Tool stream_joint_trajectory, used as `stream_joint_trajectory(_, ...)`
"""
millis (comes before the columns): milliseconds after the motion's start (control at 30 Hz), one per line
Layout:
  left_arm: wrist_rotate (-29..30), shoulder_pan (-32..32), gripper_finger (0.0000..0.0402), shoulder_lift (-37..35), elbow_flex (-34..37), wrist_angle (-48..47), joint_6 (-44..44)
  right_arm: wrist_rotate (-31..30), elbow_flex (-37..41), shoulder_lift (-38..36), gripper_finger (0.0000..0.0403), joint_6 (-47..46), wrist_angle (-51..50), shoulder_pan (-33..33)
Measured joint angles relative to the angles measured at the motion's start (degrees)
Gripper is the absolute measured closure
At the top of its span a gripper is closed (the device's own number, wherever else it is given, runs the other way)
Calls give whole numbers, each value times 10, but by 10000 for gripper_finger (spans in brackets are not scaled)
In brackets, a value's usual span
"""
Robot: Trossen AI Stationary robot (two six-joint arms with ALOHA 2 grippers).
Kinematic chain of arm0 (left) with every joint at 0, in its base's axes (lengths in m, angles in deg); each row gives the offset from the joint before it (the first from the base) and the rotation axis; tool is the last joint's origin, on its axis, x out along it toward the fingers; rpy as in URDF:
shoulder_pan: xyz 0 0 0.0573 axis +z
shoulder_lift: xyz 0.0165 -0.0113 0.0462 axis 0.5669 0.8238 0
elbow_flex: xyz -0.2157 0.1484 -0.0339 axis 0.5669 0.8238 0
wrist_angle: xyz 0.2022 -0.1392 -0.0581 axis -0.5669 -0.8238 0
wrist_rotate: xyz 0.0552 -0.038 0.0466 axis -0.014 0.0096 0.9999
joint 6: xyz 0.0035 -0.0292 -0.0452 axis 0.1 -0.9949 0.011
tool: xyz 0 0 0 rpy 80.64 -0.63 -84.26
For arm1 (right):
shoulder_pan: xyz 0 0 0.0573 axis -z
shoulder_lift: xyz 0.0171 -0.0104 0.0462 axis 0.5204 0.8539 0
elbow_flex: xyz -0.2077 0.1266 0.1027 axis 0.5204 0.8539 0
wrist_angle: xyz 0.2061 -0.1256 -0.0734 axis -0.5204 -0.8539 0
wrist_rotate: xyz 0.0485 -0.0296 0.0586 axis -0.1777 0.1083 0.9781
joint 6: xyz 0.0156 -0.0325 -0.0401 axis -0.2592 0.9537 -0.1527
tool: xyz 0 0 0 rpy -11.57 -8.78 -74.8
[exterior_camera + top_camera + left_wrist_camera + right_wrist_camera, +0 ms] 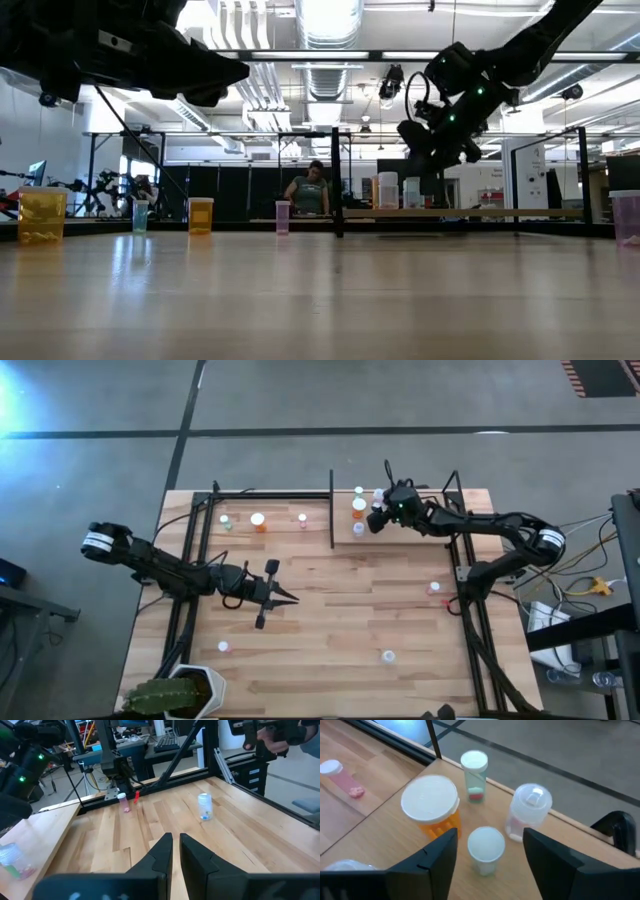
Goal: Pick and place medicine bottles onto shelf by color
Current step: Put the middle pink pill bottle on the shelf
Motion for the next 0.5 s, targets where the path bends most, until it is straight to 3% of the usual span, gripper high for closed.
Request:
stream_joint_trajectory(133, 0, 0, 387, 0, 0, 0, -1, 0, -35, -30, 161, 13, -66, -2)
stream_joint_trajectory(300, 0, 0, 387, 0, 0, 0, -1, -1, -88, -90, 150, 21, -220, -23)
stream_joint_trajectory(500, -1, 0, 387, 0, 0, -8, -20, -1, -132, -167, 185, -25, -462, -119)
